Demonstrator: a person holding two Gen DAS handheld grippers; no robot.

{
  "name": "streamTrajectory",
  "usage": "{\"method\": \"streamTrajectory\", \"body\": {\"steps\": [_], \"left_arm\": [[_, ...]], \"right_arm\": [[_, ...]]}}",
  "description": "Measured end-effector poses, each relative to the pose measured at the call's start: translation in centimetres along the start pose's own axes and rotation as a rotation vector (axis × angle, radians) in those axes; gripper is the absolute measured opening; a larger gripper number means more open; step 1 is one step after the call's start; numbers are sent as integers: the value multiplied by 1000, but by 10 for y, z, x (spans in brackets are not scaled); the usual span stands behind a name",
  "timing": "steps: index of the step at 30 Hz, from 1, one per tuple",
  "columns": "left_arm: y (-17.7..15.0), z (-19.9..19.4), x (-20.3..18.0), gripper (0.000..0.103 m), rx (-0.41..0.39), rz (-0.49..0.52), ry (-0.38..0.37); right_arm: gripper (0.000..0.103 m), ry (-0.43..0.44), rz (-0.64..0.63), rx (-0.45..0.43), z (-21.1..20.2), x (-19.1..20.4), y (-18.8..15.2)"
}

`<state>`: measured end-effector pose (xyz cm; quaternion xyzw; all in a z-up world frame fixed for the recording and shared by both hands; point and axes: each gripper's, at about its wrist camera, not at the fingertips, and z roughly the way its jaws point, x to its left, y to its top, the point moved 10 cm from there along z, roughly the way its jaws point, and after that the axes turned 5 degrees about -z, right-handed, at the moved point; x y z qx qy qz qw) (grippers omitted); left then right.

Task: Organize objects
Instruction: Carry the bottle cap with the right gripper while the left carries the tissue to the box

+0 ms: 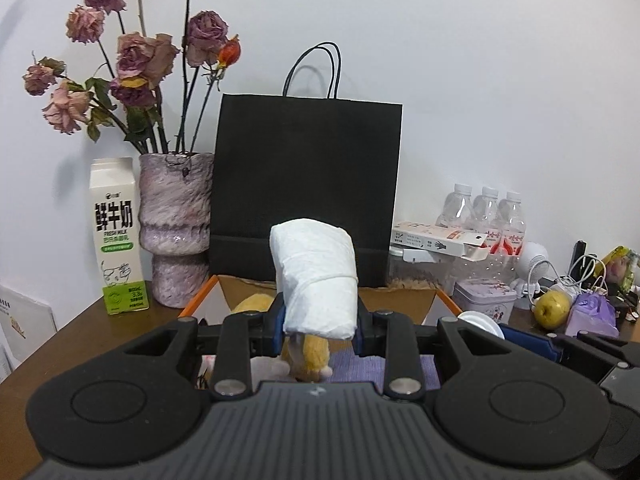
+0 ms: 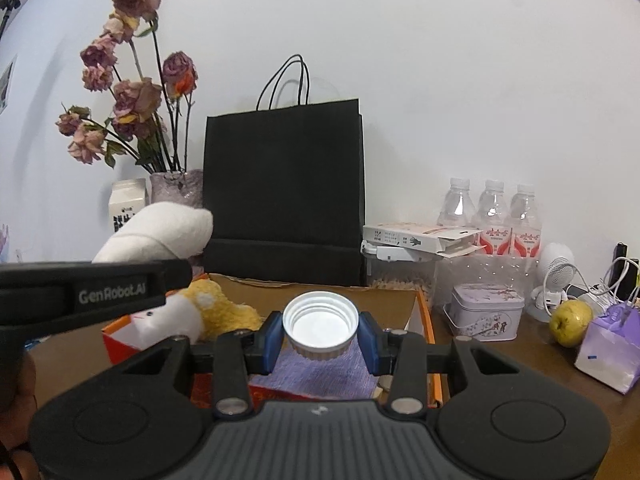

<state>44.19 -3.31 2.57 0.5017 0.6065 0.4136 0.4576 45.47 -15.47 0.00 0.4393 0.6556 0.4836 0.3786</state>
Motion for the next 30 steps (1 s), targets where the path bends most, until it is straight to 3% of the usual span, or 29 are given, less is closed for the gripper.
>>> {"method": "streamTrajectory", "body": {"steps": [21,30], "left_arm": [[3,80,-4,32,31,48,6],[1,96,-3,33,41,60,10]], "right_arm": [[39,-15,-38,39,82,-18,-1],[39,-22,-33,57,100,-26,-5]]}}
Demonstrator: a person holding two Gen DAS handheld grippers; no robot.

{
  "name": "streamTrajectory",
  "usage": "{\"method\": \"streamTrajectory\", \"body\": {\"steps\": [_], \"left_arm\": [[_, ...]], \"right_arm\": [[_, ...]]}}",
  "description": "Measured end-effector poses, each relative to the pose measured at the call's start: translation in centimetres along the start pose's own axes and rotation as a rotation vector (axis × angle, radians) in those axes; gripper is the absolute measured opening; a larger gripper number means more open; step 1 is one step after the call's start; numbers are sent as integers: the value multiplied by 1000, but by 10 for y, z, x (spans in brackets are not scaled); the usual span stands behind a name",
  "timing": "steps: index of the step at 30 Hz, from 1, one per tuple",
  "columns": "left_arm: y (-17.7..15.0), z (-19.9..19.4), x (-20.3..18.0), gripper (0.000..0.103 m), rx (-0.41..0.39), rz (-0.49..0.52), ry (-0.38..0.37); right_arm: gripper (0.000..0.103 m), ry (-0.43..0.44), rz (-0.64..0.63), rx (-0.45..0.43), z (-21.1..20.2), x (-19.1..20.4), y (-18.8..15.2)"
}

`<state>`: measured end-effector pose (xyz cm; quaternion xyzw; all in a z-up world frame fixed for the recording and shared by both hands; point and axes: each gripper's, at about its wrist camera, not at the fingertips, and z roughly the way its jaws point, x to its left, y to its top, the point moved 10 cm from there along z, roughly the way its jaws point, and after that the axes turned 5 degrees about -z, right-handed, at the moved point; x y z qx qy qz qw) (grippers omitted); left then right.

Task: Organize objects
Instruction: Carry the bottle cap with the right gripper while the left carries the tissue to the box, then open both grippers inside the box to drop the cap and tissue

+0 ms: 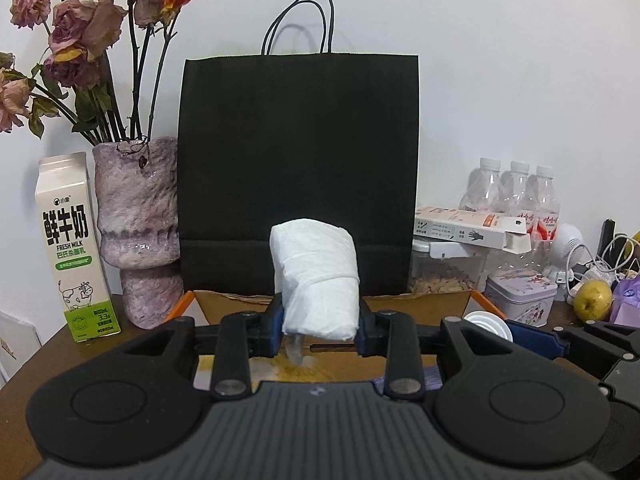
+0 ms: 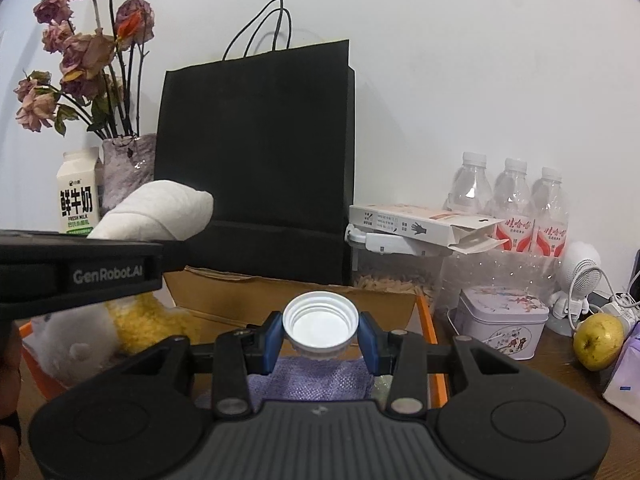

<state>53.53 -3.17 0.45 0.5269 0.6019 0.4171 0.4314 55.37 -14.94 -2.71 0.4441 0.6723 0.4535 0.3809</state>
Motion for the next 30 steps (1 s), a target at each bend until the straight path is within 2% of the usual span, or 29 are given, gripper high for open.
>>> {"method": "streamTrajectory", "body": {"steps": [2,5,8,9,10,11,12,13,14,15,17,30], "left_arm": [[0,1,2,35,3,0,3],[0,0,2,45,-4,6,7],[0,-1,-1,60,-18,26,4],[0,-2,-2,70,-22,28,5],[1,-3,-2,78,-29,30,7],[1,-3,-2,81,-35,31,11],[2,-4,-2,89,-40,31,14],[2,-5,-2,100,-44,28,13],[3,-5,-1,103,-51,26,16],[4,-7,-1,103,-63,22,23],[5,-7,0,103,-70,21,25],[2,-6,6,103,-60,-3,38]], "right_arm": [[39,3,-1,6,1,1,-2],[39,3,-3,13,0,1,-4],[40,0,3,15,0,0,-5],[44,1,5,17,0,0,-5],[49,3,7,19,0,0,-5],[64,-1,9,19,0,-1,-6],[82,-9,9,16,0,-1,-6],[90,-17,9,12,-1,-2,-5],[99,-27,10,-1,-2,-3,-4],[103,-32,11,-16,-4,-3,-3],[103,-40,11,-35,-7,-4,0],[103,-44,15,-31,-8,-5,-1]]}}
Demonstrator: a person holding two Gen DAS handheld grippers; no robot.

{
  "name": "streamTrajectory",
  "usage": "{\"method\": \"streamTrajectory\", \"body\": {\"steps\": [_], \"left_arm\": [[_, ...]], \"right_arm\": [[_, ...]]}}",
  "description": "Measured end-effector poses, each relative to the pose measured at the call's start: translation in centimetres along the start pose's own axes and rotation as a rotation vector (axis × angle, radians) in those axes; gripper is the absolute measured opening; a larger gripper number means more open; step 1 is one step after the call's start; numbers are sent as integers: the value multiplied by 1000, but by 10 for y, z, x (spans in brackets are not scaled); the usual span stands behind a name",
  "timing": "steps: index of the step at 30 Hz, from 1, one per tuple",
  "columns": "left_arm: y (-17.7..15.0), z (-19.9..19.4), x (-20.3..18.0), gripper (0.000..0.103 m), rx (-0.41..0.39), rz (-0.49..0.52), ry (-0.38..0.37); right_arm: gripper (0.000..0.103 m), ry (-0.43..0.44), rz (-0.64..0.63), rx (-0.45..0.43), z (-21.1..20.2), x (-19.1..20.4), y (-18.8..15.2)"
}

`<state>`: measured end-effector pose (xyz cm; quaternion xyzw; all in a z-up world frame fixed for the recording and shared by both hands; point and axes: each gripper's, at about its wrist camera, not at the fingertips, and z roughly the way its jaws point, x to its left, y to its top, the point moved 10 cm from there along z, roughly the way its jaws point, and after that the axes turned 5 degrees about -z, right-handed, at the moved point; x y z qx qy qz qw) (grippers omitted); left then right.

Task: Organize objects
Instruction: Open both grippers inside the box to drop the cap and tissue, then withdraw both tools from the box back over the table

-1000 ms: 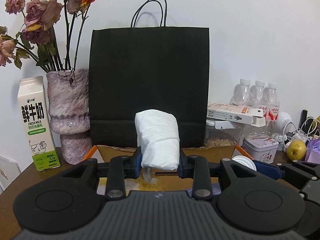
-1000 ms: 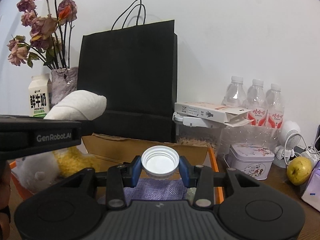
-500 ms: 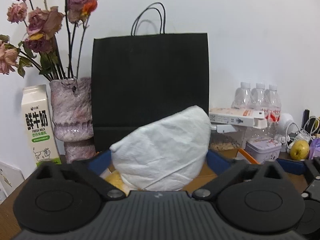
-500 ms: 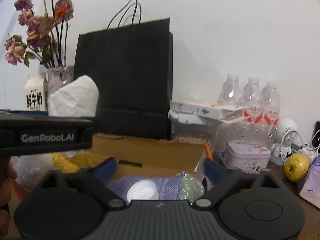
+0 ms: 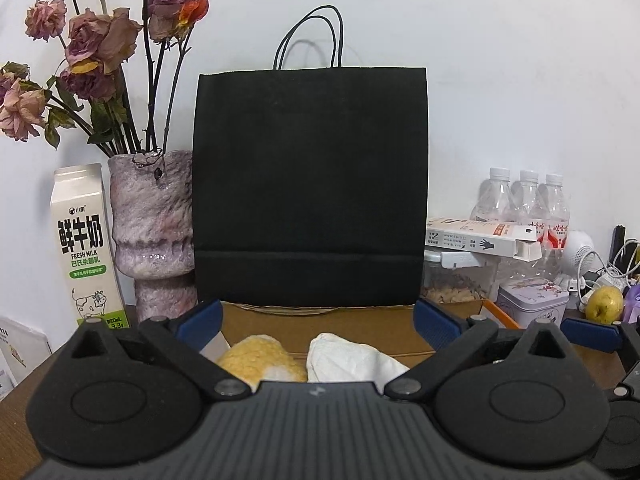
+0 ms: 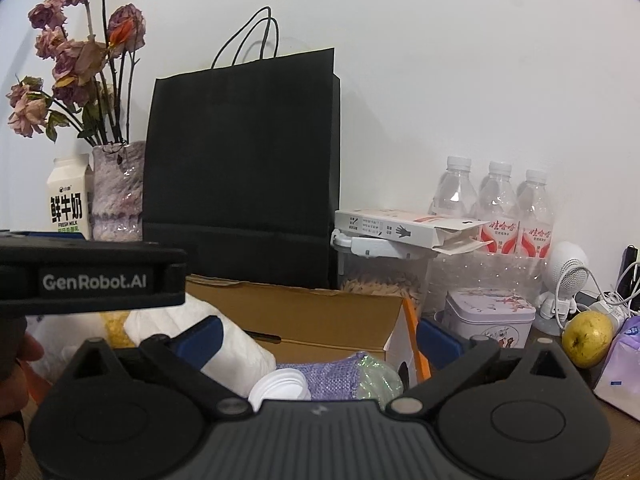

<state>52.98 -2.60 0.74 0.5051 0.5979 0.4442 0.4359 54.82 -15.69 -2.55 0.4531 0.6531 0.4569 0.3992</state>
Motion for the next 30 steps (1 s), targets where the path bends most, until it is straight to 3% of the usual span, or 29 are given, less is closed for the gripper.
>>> {"method": "streamTrajectory", "body": {"steps": [15,30], "left_arm": [[-5,-24,25,103,-3,-59,37],[-23,-74,39,103,-6,-64,68]], "right_arm": [[103,-12,9,-10,-12,0,-3],[103,-21,-8,-20,-60,4,-19]]}}
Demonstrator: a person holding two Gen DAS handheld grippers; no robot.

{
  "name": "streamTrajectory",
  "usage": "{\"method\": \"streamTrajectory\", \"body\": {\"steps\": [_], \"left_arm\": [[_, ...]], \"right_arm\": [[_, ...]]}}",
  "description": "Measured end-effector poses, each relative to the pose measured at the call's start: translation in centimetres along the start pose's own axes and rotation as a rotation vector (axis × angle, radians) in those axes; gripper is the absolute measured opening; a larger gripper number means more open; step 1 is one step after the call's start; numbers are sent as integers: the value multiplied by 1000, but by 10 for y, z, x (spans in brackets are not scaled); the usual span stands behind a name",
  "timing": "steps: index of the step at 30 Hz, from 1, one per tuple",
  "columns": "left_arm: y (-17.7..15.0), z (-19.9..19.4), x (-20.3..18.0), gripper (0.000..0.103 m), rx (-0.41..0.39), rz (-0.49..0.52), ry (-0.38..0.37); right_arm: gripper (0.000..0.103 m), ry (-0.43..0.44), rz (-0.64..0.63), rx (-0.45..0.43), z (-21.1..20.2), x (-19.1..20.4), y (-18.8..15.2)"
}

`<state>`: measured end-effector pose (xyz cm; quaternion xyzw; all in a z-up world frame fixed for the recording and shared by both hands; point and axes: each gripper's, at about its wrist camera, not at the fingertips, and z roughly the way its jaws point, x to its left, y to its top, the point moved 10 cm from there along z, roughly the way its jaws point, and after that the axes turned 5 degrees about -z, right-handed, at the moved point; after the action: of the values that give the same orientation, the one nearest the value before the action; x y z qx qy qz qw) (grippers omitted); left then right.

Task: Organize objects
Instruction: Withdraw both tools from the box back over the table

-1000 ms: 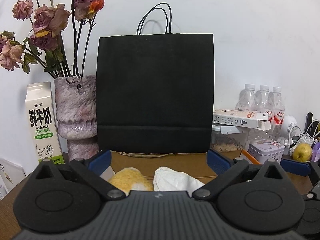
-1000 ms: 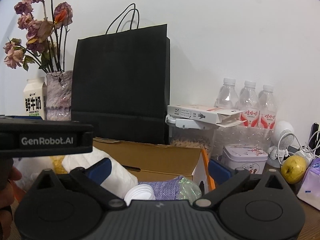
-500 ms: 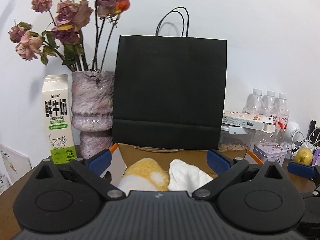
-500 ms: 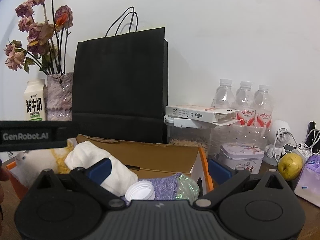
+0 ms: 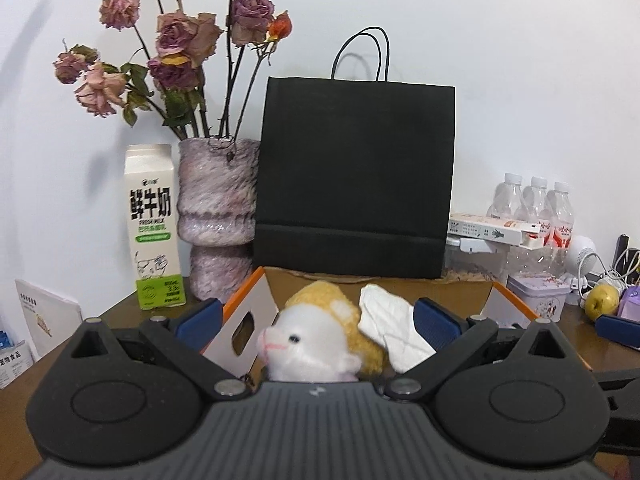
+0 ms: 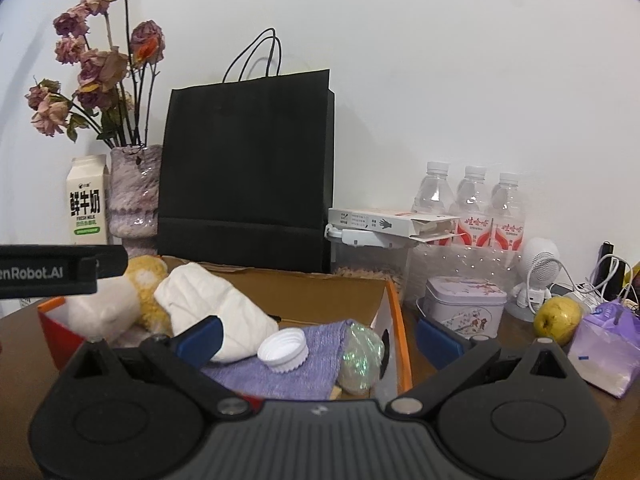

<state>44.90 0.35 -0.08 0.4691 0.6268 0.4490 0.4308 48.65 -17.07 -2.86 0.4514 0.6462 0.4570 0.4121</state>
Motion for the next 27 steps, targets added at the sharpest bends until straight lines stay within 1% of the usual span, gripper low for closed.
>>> {"method": "streamTrajectory", "body": {"steps": [14,20,27], "left_arm": [[-20,-55,22,103,15,-20,28],[-29,-82,29,103,23,-16,28],[-37,-112,37,103,31,-8,18]], "right_arm": [[103,-4,19,-17,-64,-2,-14],[103,-2,26,-20,-93,-2,-21],[103,20,17,-9,-124,7,-31]]}}
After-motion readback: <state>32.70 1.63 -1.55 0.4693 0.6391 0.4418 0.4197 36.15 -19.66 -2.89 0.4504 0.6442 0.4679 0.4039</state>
